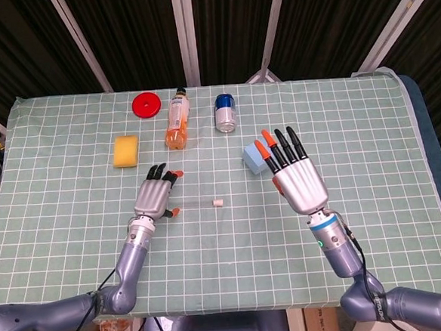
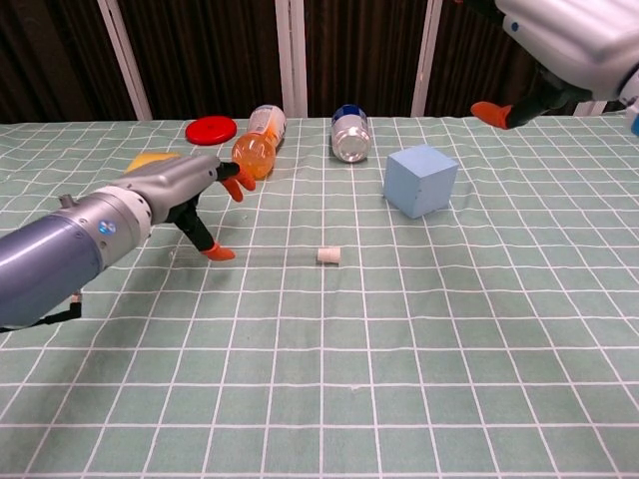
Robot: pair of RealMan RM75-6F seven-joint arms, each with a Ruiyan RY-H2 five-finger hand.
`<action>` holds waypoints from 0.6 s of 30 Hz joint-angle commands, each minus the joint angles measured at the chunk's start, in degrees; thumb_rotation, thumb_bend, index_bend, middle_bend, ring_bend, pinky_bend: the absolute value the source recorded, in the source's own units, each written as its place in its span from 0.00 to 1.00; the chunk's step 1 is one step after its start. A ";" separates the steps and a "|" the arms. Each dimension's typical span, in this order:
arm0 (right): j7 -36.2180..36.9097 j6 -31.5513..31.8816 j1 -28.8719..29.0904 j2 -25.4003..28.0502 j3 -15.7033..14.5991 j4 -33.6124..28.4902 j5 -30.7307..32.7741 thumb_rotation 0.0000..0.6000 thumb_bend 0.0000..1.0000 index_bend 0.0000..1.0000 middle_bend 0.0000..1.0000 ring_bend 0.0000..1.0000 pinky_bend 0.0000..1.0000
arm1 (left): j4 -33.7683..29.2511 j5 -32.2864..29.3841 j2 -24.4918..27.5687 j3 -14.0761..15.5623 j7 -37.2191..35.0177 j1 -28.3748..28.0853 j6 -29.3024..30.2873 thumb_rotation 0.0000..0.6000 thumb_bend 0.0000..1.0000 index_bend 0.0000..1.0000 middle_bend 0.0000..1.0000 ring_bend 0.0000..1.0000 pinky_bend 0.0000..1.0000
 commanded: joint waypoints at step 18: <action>25.04 7.74 -23.08 19.19 -13.11 -11.55 6.78 1.00 0.29 0.00 0.00 0.00 0.00 | -17.74 23.41 33.38 15.79 -25.41 26.97 22.31 1.00 0.17 0.04 0.04 0.00 0.00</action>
